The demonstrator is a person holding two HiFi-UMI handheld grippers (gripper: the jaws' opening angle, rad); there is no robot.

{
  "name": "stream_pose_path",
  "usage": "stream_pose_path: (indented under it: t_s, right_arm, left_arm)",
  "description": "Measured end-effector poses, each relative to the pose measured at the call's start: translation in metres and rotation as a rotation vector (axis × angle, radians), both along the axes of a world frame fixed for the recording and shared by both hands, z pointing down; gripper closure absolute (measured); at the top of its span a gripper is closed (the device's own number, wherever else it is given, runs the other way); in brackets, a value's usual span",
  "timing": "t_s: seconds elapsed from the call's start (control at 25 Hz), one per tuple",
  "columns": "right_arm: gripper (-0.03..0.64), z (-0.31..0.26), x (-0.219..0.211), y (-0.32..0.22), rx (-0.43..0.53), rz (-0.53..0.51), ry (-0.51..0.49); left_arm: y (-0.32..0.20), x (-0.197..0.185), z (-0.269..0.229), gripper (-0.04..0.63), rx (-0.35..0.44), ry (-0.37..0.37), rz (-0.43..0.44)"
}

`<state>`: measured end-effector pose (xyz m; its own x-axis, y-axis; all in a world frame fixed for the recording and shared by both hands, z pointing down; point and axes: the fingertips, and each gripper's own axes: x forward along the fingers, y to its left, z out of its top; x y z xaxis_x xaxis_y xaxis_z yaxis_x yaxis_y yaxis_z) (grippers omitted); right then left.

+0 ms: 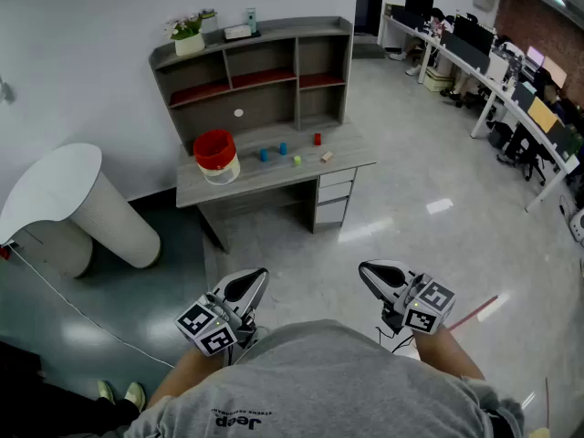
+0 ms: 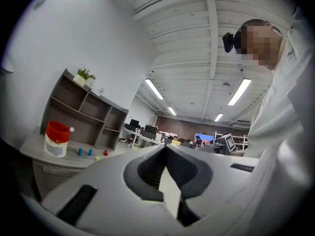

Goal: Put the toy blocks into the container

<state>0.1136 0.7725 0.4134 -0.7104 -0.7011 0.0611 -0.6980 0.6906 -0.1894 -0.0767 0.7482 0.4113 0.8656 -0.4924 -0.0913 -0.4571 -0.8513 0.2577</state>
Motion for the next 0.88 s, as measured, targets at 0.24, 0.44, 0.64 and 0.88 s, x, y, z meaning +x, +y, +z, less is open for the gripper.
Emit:
stream_pose_path:
  t_s: [0.24,0.44,0.64,0.88]
  right_arm:
    - [0.604,0.000,-0.001,0.006,0.004,0.001,0.016]
    - [0.604,-0.003,0.001,0.009,0.008,0.006,0.019]
    - [0.604,0.000,0.005,0.012,-0.001,0.016,0.020]
    - [0.601,0.001,0.020,0.012,-0.016,0.050,-0.026]
  left_arm:
    - [0.006,-0.004,-0.004,0.583,0.011,-0.003,-0.003]
    - [0.009,-0.005,-0.007,0.583,0.014,-0.007,0.000]
    - [0.010,-0.003,-0.006,0.583,0.017,-0.012,0.003]
    - [0.012,0.007,-0.008,0.583,0.018,-0.021,0.005]
